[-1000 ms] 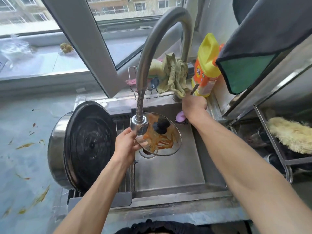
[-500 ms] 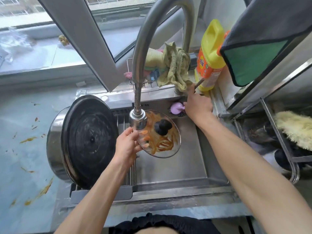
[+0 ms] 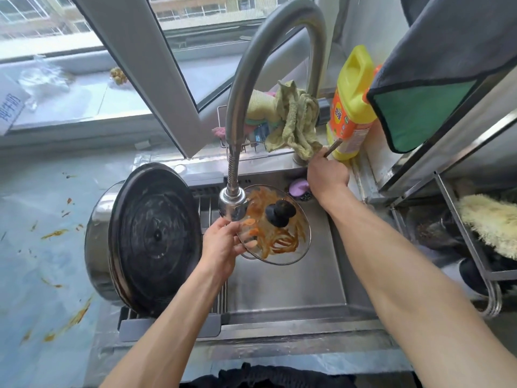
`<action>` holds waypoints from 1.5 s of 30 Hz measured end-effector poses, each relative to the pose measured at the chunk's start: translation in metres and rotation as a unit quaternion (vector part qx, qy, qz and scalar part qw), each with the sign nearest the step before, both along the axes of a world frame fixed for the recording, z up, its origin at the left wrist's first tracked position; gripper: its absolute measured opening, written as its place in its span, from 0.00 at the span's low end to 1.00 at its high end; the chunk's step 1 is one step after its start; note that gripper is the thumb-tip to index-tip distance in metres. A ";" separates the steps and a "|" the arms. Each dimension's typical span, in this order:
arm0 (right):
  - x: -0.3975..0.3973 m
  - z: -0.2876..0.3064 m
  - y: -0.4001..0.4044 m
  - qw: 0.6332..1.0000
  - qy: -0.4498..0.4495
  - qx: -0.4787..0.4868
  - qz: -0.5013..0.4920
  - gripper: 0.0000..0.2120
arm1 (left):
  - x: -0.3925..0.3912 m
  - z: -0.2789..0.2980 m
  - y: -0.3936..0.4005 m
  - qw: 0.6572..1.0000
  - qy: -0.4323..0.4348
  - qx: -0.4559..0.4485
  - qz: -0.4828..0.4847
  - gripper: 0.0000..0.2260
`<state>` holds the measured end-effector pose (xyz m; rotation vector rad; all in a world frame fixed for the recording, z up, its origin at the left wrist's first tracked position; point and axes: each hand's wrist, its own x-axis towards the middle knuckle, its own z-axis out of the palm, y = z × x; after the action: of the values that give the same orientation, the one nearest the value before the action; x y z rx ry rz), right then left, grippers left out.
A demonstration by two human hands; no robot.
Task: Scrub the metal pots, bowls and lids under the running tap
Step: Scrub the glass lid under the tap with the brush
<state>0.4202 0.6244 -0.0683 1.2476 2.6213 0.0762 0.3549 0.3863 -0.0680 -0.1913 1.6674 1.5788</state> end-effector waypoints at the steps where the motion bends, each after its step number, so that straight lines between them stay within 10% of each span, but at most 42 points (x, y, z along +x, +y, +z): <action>1: 0.000 -0.001 -0.001 1.000 -0.001 0.001 0.002 0.27 | -0.001 -0.001 0.000 1.000 -0.004 0.001 0.002 0.08; 18: 0.004 -0.010 -0.001 1.000 0.015 0.022 0.016 0.26 | 0.002 -0.001 -0.012 1.000 0.025 -0.004 -0.018 0.10; 25: 0.029 0.005 -0.023 0.986 0.116 -0.109 -0.046 0.41 | -0.002 -0.015 -0.022 0.998 0.042 -0.042 -0.028 0.11; 30: 0.073 0.026 -0.078 0.942 0.219 -0.255 -0.015 0.12 | 0.003 -0.024 -0.033 0.994 0.068 -0.076 -0.049 0.11; 45: 0.058 0.023 -0.125 0.959 0.105 -0.229 0.133 0.14 | -0.005 -0.012 -0.056 0.980 0.163 -0.071 -0.090 0.12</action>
<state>0.4780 0.4998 -0.0458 0.7777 2.7400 -0.6129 0.3498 0.3307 -0.0798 0.1515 1.9918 1.4109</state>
